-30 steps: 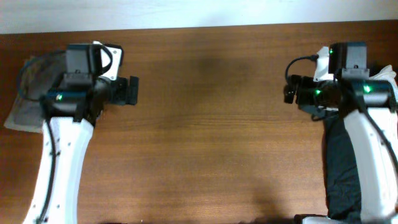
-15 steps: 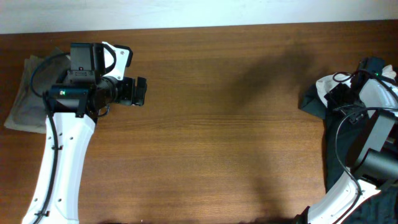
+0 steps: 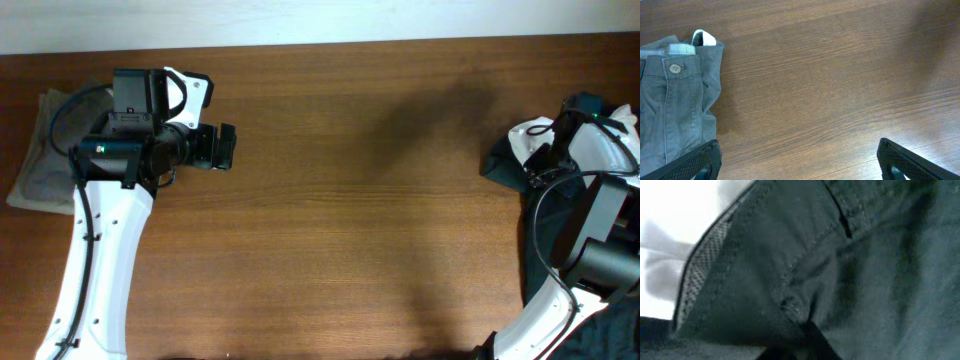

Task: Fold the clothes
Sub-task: 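Drag the black shorts with the right gripper to the table center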

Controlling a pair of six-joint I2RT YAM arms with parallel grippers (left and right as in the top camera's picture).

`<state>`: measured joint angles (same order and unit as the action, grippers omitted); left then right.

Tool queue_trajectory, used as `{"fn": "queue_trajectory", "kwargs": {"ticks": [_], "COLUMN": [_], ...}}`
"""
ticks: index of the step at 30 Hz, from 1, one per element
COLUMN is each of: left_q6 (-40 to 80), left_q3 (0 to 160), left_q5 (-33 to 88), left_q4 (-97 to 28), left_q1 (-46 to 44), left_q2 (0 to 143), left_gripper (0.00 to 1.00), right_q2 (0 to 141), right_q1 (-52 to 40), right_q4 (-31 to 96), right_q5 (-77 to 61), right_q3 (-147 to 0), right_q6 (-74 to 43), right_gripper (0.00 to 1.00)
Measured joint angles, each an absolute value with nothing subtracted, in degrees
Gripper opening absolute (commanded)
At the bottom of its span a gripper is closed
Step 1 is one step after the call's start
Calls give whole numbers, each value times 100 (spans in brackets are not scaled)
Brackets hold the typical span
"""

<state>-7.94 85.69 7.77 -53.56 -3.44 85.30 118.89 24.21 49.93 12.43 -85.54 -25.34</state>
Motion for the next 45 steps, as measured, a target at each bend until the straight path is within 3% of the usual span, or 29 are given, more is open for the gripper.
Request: {"fn": "queue_trajectory", "kwargs": {"ticks": [5,9,11,17,19,24,26,30,31,32,33,40,45], "left_q6": [-794,-794,-792,-792,-790,-792,-792,-803,-812,-814,-821,-832,-832], "left_q3": [8569,8578,8698,9701,10007,10108,10108,10108,10108,10108,10108,10106,10110], "left_q5": [777,777,725,217,-137,-587,-631,-473,-362,-274,-165,21,67], "left_q4": [-5356,-5358,-5378,-5712,-5905,-5961,-5968,-6005,-6064,-6117,-6198,-6370,-6617], "left_q1": [-344,-344,-344,-344,-344,-344,-344,-344,-344,-344,-344,-344,-344], "left_q2": [8530,8530,8530,8217,8051,7837,7837,7856,7891,7944,8034,8219,8219], "left_gripper": [96,95,96,99,99,99,99,89,84,87,99,99,99], "right_q2": [11397,10184,9815,9985,10565,11093,10954,10768,10809,10936,11137,13826,14282], "right_q1": [2410,2156,1653,-1750,-2724,-4241,-4036,-2502,-2121,-1765,-1487,-652,-722], "right_q4": [5640,6488,6678,6342,6224,6198,6305,6700,6768,6775,6755,5640,4606], "right_q5": [1260,711,519,75,30,519,893,978,871,760,683,-106,-862], "right_q3": [-8910,-10405,-11122,-11789,-11786,-11771,-11771,-11771,-11773,-11778,-11786,-11784,-11920], "right_q6": [-2471,-1887,-1730,-1610,-1608,-1520,-1551,-2034,-2239,-2550,-2838,-4571,-5376], "right_gripper": [4,4,4,5,51,72,66,15,8,4,4,4,4]}}
